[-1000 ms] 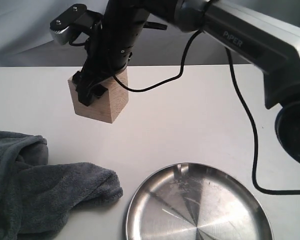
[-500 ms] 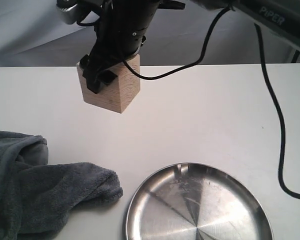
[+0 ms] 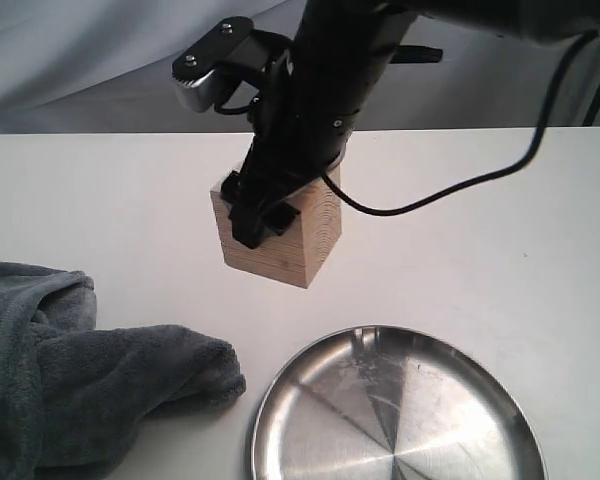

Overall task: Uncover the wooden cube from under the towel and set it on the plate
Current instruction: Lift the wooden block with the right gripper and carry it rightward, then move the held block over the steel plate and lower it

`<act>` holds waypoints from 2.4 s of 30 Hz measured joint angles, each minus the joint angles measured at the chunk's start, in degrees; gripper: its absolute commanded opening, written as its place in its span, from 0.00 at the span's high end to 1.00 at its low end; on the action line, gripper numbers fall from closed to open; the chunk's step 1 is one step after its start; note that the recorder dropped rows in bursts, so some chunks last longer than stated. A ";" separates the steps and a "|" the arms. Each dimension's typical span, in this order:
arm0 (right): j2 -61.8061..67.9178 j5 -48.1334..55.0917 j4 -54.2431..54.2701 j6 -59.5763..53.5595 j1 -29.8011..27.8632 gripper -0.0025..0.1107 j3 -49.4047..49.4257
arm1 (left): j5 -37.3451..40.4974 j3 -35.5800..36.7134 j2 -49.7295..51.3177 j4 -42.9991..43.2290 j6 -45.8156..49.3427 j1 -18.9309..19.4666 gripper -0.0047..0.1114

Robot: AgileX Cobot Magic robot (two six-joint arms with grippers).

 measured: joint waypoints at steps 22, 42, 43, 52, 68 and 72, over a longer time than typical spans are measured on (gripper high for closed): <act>-22.79 -16.43 1.38 1.62 0.00 0.84 36.64 | 0.00 0.00 0.00 0.00 0.00 0.00 0.96; -29.49 -48.36 6.07 3.28 0.00 0.84 70.00 | 0.00 0.00 0.00 0.00 0.00 0.00 0.96; -29.49 -48.36 6.12 3.18 0.00 0.84 70.17 | 0.00 0.00 0.00 0.00 0.00 0.00 0.96; -22.98 -51.70 8.12 3.07 0.00 0.80 70.26 | 0.00 0.00 0.00 0.00 0.00 0.00 0.96; -21.28 -53.67 9.62 2.82 0.00 0.23 70.06 | 0.00 0.00 0.00 0.00 0.00 0.00 0.96; -21.02 -52.72 11.19 2.82 0.00 0.17 70.06 | 0.00 0.00 0.00 0.00 0.00 0.00 0.96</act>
